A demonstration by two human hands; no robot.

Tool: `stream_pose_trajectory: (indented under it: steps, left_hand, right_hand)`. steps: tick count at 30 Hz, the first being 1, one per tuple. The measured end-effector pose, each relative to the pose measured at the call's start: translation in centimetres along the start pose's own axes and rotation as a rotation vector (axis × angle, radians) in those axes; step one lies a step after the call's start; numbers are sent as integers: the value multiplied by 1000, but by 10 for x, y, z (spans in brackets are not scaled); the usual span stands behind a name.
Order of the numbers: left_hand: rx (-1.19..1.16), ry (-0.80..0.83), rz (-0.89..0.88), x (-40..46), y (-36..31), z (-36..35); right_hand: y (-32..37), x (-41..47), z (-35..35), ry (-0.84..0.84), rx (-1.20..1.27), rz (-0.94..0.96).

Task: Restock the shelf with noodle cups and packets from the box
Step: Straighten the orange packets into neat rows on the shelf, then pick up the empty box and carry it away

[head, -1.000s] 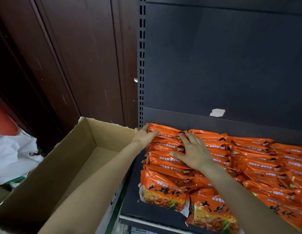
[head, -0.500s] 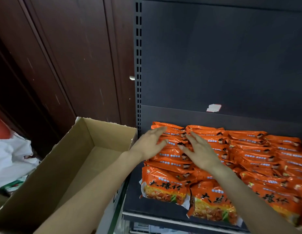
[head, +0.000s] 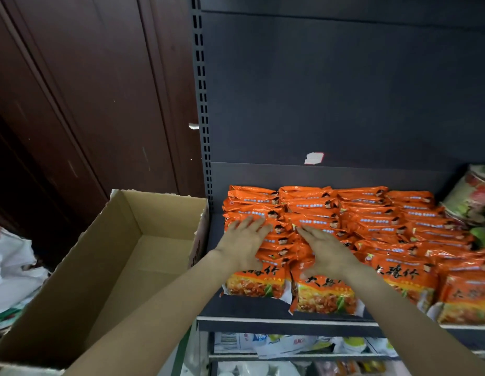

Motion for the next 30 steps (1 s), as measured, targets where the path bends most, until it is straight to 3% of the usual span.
stream_pose_trajectory:
  steps: [6,11,15,24,27,30]
  left_hand:
    - [45,-70,67,-16,-5,-1]
    - [48,-75,122,-16,-11,-2]
    - [88,-15,174,-17,-21,-8]
    - [144,-83,238,-16,-27,-15]
    - [121,-92,235,-18,-28,-15]
    - [57,-123,207,-24,-26,-11]
  right_hand:
    - [7,-10,-5,-189,-63,11]
    - [2,-11,-12,-145,59,4]
    - [-4,-17,-19,-40,-59,62]
    - [-5,-20,-17,-280,-269,150]
    - [-4,-22,-19,-255,-224,136]
    - [4,-24,-15,-215,-11,93]
Point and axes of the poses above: each hand's wrist, its own x-axis towards the middle knuckle, its own z-axis out of the back of the hand, y = z × x, the point moved 5 cm from there along x, towards the middle knuckle, and after that the axes turned 14 degrees about -y, right-handed, at the moved point
